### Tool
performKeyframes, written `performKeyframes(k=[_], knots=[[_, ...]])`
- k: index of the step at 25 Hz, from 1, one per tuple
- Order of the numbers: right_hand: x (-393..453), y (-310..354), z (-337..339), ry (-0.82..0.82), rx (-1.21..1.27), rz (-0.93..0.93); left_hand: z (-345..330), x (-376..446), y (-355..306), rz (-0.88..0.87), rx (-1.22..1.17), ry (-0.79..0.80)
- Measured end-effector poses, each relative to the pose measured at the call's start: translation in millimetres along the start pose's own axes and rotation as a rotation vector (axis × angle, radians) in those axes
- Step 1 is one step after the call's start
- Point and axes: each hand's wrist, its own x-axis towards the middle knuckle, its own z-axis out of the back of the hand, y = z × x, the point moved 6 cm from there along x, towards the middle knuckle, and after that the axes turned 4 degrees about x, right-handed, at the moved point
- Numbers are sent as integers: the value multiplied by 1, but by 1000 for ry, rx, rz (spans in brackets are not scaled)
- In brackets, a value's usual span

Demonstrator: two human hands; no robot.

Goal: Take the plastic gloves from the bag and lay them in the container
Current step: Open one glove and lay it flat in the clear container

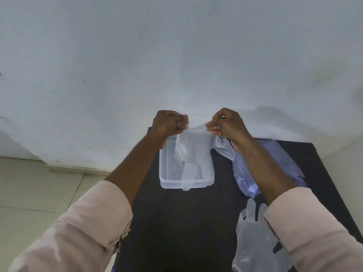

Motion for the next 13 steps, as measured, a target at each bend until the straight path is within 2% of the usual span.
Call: performKeyframes(k=[4,6,13], knots=[[58,-3,-14,-37,-66,51,8,51,3,67,-12,-126],[82,2,-20,-36,-117,132,13,70,-1,48,-14,-177],[74,25,-26,-153,-176,657,24,68,-19,-330,50,-294]])
